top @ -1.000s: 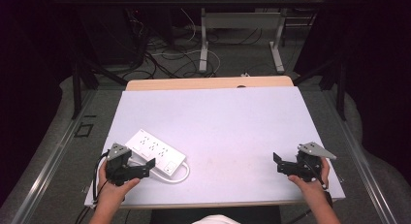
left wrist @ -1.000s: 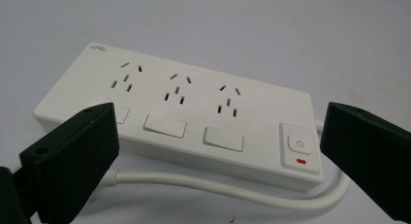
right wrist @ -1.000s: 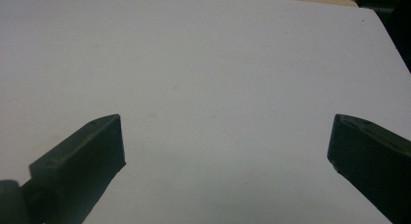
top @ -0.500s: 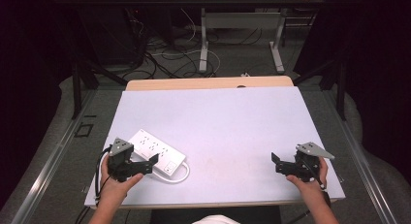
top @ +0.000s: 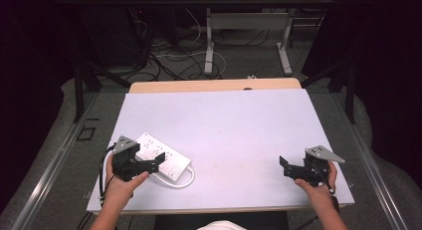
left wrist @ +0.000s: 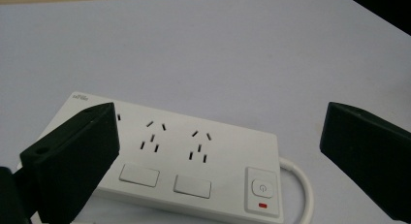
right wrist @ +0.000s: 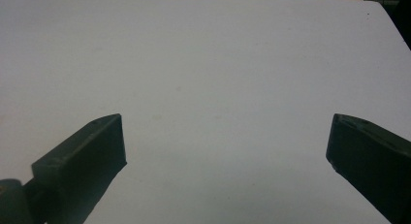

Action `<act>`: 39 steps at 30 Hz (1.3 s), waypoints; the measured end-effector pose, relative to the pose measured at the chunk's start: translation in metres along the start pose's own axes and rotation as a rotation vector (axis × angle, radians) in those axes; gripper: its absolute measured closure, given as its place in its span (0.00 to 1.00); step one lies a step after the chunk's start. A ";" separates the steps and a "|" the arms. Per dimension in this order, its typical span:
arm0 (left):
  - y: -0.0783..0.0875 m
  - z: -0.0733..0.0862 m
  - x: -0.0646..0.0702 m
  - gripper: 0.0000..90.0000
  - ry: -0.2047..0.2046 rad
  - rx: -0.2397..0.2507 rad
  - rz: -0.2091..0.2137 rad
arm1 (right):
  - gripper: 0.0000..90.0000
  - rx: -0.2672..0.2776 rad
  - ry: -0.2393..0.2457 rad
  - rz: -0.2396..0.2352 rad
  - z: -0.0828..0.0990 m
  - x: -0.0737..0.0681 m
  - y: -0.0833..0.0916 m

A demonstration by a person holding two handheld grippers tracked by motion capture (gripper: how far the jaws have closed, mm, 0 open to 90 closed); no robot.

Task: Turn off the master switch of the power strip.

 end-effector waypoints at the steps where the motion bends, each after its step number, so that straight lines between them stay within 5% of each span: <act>1: 0.000 -0.001 0.001 0.01 -0.004 -0.003 0.000 | 0.00 -0.004 0.000 0.001 0.000 0.000 0.000; 17: -0.013 -0.006 0.016 0.01 -0.049 -0.037 0.012 | 0.00 0.008 0.008 0.002 0.000 0.002 0.000; 29: -0.017 -0.005 0.018 0.03 -0.089 -0.111 0.000 | 0.00 0.000 0.003 -0.003 0.000 0.000 0.000; 39: -0.017 -0.006 0.021 0.16 -0.132 -0.127 -0.027 | 0.00 0.003 0.006 -0.004 0.000 0.000 -0.001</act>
Point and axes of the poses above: each handheld gripper's, and its own axes: y roughly backward along the jaws, z roughly out of its underside, x roughly to its right, the point moved 6 cm from there along -y, roughly forward along the jaws, and after that the axes turned 9 degrees about y, right-handed, at the moved point
